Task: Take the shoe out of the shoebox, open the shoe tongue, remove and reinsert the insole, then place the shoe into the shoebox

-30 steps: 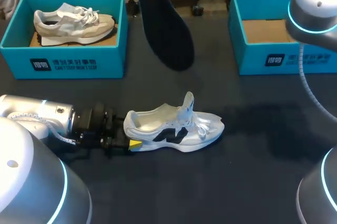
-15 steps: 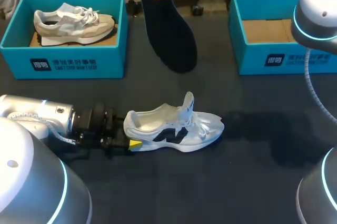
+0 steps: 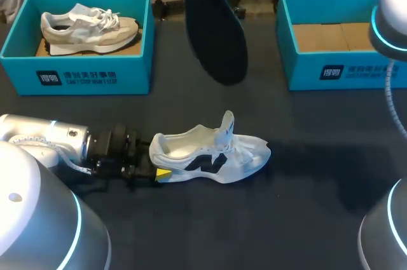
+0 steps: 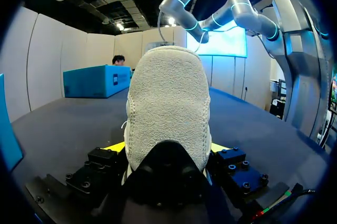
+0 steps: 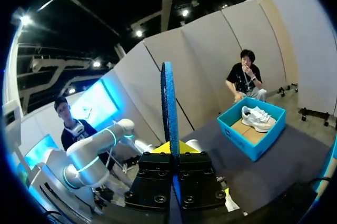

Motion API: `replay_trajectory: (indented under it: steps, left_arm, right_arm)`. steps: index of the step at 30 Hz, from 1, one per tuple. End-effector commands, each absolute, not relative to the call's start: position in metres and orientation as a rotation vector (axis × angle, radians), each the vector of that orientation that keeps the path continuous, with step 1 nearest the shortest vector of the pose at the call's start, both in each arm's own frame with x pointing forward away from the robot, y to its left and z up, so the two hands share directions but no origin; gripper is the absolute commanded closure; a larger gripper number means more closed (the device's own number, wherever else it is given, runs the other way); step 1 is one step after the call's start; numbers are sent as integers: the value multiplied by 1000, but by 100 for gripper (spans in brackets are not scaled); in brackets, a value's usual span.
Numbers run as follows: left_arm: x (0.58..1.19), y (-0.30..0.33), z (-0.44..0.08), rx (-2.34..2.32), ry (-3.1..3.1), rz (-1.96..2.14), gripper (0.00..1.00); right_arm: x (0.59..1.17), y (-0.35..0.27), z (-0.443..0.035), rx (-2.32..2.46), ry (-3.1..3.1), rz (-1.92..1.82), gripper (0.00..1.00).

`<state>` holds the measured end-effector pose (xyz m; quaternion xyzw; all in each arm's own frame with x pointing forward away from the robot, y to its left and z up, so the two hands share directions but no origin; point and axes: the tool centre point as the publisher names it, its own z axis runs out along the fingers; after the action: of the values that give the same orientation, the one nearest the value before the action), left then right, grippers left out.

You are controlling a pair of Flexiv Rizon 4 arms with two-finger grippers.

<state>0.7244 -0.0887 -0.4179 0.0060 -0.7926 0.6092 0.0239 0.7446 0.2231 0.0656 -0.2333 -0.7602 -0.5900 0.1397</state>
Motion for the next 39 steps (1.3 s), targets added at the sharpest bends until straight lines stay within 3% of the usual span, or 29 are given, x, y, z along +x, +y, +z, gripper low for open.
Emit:
replay_trajectory:
  steps: [1, 39]
  left_arm:
    - [724, -89, -420, 22, -2455, 1887, 100]
    - [724, -89, -420, 22, -2455, 1887, 100]
  right_arm:
    - [719, 197, 71, -760, -2215, -1736, 100]
    - [648, 179, 64, -859, -2111, -1574, 100]
